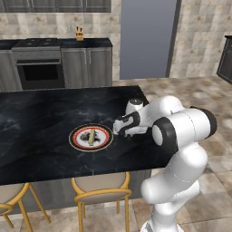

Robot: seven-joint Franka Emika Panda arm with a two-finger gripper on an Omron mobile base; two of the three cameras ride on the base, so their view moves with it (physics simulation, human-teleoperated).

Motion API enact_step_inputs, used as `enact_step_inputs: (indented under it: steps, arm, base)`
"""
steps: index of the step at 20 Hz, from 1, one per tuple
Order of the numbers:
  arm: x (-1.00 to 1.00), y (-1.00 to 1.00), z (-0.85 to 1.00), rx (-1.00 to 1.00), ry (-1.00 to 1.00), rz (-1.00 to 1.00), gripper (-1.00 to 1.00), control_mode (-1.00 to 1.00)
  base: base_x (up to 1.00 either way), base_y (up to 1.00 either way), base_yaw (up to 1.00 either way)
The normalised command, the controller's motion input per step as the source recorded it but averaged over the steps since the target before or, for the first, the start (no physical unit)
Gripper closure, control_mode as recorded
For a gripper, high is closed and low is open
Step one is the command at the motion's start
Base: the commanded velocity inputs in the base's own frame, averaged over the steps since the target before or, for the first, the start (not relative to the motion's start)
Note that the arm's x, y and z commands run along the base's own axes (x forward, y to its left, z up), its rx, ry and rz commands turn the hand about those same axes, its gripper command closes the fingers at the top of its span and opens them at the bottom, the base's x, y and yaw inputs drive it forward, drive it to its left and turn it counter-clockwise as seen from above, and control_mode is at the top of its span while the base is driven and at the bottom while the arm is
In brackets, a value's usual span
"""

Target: Retrieve the butter from the fridge and place it on a plate on the dining table. Then retrieve the butter knife by the fridge and place it near the plate.

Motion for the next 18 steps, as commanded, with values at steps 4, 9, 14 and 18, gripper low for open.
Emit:
enact_step_inputs:
  steps: [4,9,14,18]
  arm:
    - [0.10,0.00,-0.49,0.00,0.00,0.00,1.00,-1.00]
    - [0.08,0.00,-0.27,0.00,0.00,0.00,1.00,-1.00]
    - [0.17,0.00,-0.14,0.00,0.00,0.00,1.00,-1.00]
    - [0.12,0.00,-0.15,0.01,0.00,0.00,1.00,-1.00]
  base:
    - [0.00,0.00,0.00]
    - [0.00,0.00,0.00]
    - [0.00,0.00,0.00]
    - [0.00,0.00,0.00]
